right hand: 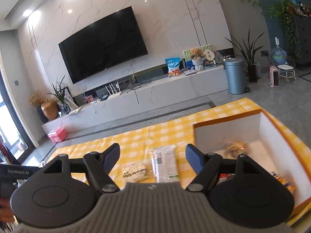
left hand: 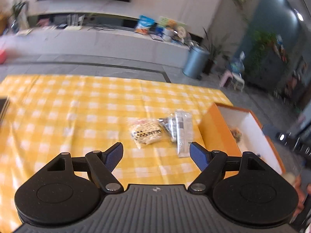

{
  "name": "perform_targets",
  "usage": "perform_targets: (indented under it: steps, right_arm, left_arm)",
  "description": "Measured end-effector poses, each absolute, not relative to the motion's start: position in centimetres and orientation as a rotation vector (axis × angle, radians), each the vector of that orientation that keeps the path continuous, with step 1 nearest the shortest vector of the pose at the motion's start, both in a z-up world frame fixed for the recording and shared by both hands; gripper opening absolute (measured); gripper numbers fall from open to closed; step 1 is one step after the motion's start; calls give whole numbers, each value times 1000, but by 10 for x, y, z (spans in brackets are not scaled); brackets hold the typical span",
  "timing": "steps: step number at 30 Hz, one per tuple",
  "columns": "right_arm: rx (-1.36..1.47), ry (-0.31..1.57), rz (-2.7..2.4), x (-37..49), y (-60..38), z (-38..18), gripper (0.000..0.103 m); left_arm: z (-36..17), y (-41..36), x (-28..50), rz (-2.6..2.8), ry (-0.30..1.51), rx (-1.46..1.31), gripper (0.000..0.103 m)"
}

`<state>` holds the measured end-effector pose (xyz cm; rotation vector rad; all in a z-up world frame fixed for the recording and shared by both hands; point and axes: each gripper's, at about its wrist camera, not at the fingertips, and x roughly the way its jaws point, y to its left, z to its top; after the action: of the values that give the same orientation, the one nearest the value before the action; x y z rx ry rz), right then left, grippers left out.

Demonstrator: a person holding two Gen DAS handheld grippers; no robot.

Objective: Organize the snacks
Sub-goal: 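Move both grippers back to the table, right toward the white snack packet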

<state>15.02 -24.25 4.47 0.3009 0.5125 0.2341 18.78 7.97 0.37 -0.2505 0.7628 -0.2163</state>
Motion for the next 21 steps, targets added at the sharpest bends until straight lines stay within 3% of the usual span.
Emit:
perform_targets:
  steps: [10, 13, 21]
  right_arm:
    - [233, 658, 175, 178, -162, -3, 78]
    - [158, 688, 129, 193, -144, -19, 90]
    - [28, 799, 18, 241, -130, -67, 90]
  left_arm:
    - [-53, 154, 205, -128, 842, -429, 91]
    - [-66, 158, 210, -95, 866, -441, 91]
    - [-89, 144, 216, -134, 929, -379, 91]
